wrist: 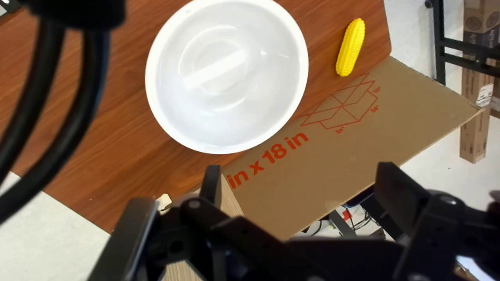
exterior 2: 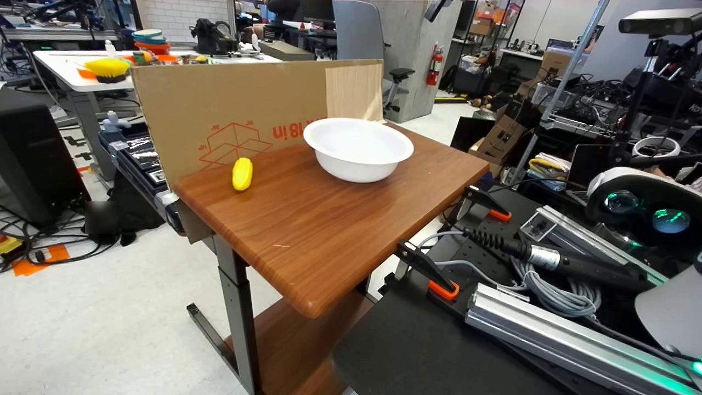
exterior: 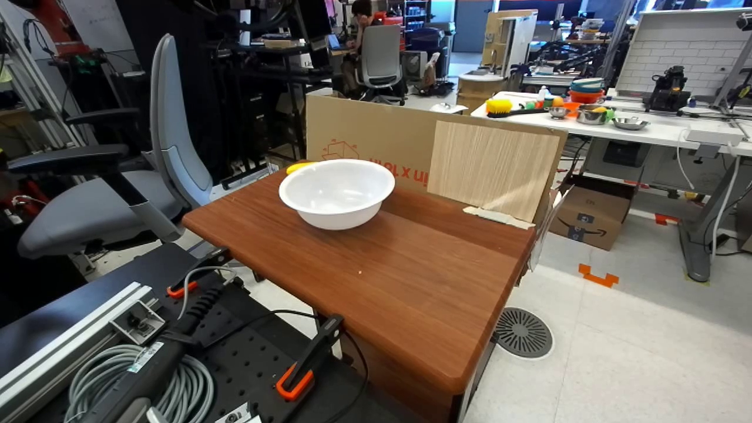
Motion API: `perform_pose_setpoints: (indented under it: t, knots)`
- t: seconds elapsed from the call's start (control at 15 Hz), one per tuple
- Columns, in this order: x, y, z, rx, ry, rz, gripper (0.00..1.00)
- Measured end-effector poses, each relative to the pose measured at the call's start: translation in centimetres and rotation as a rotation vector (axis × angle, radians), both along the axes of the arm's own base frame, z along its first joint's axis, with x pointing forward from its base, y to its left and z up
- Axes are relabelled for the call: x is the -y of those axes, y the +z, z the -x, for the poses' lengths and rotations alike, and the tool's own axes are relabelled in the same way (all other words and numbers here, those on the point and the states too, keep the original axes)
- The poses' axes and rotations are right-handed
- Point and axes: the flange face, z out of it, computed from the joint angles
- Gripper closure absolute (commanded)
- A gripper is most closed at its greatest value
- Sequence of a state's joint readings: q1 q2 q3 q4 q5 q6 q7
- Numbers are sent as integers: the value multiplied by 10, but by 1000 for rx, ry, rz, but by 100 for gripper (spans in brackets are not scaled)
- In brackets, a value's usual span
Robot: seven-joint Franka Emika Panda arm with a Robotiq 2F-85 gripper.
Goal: Put the plastic cob in the white bowl
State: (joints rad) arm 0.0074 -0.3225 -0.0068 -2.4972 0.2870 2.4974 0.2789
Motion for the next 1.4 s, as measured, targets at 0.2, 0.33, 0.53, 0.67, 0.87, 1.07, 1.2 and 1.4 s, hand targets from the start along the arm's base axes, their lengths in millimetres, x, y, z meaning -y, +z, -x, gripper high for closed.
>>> perform_pose_setpoints:
  t: [0.2,0.33,0.53,0.67,0.87,1.07,1.2,1.4]
  knots:
    - [0,1,0,-1,-11,-4,0]
    - [-1,-5,0,-34,-67,-32,0]
    - [-19,-28,-5,-131,-183,-103,0]
    - [-38,-44,-11,-195,-244,-151,0]
    - [-73,-60,-28,-264,-308,-225,0]
    - [-102,-66,-59,-250,-382,-272,0]
    - [-116,-75,-84,-233,-435,-290,0]
    - [-130,-96,-124,-196,-502,-281,0]
